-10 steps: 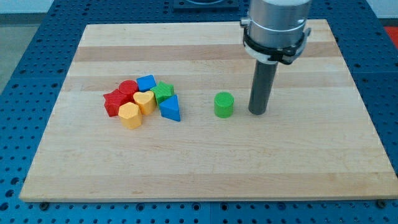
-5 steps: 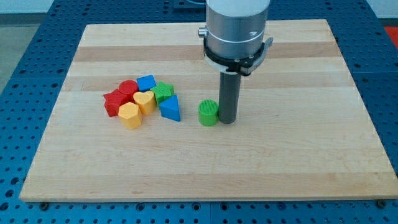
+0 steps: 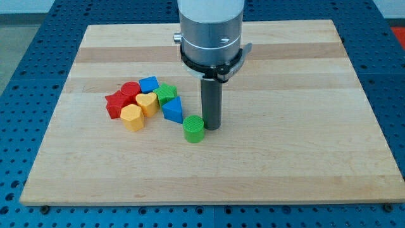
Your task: Move the green circle into the group of blocks
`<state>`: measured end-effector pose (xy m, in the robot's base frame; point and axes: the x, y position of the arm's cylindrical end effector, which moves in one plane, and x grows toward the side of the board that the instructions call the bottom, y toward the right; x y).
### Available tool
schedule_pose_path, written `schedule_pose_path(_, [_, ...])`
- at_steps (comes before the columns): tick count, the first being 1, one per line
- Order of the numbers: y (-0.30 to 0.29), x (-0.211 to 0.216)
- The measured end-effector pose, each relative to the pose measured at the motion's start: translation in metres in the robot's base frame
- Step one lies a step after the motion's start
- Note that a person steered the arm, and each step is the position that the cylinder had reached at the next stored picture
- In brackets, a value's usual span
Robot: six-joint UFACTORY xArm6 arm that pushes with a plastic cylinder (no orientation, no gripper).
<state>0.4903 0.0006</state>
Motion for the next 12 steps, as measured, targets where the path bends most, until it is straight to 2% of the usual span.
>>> schedule_pose_path(1, [0.034, 0.016])
schedule_pose_path(2, [0.024, 0.033])
schedule_pose_path(3, [-0.021, 0.033])
schedule_pose_path(4, [-0.041, 0.033])
schedule_pose_path(5, [-0.031, 0.037])
schedule_pose_path(6, [0.022, 0.038])
schedule_pose_path(7, [0.029, 0.016])
schedule_pose_path(11, [-0.066, 0.011])
schedule_pose_path(12, [-0.068, 0.011])
